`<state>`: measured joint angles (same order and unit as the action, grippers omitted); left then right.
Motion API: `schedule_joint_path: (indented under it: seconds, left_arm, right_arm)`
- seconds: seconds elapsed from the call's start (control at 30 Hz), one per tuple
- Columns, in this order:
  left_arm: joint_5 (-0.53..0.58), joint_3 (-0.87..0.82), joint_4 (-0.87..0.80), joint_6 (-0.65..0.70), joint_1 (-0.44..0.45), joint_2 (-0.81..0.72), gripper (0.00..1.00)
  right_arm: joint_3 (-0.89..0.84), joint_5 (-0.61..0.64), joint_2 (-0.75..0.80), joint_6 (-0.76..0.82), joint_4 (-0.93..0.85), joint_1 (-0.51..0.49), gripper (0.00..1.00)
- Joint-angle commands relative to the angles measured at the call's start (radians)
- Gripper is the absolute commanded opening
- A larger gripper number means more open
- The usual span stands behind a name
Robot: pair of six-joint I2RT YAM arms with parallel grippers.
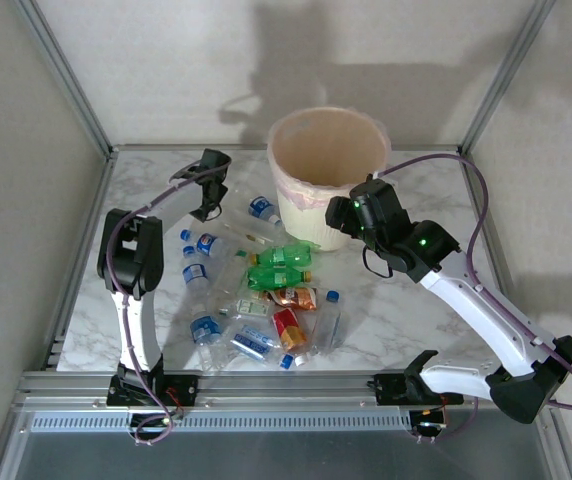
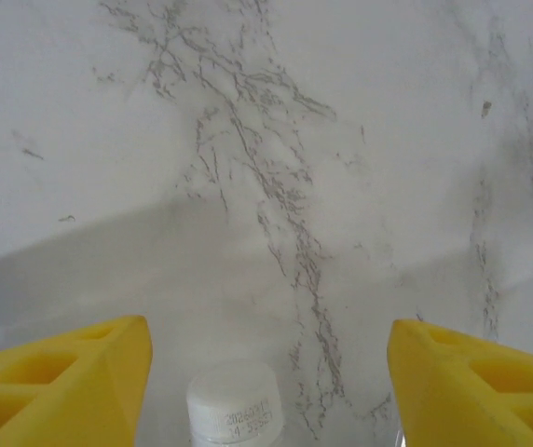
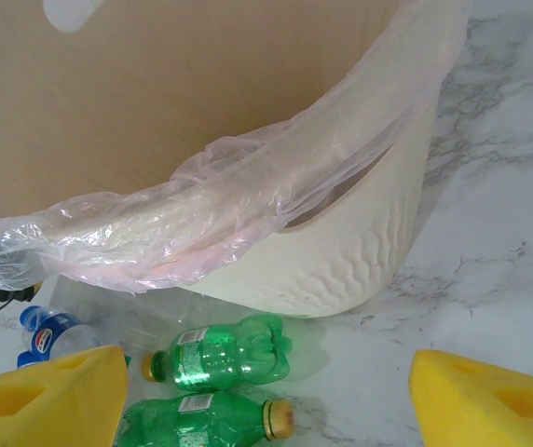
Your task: Put the plastic bottles in the bin
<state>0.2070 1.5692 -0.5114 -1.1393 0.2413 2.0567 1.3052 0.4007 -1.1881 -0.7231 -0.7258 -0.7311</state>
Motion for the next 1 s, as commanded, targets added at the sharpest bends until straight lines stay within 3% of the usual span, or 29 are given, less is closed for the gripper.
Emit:
schedule_joint_path:
  seconds: [0.0, 0.57, 0.83, 0.97]
  left_arm:
    - [-0.028, -0.001, -0.07, -0.029, 0.003, -0.004, 0.67]
    - [-0.126, -0.051, -0.044, -0.046, 0.004, 0.029, 0.67]
    - [-0.162, -0.053, -0.018, -0.062, 0.009, 0.051, 0.62]
    - [-0.167, -0.044, -0.014, -0.063, 0.009, 0.057, 0.51]
  right_arm:
    - [0.02, 0.029, 0.009, -0.02, -0.008, -0.005, 0.79]
    - [-0.003, 0.047, 0.026, -0.032, -0.007, -0.005, 0.79]
    - [-0.003, 0.052, 0.027, -0.033, -0.014, -0.005, 0.79]
    - [-0.003, 0.048, 0.027, -0.036, -0.01, -0.004, 0.79]
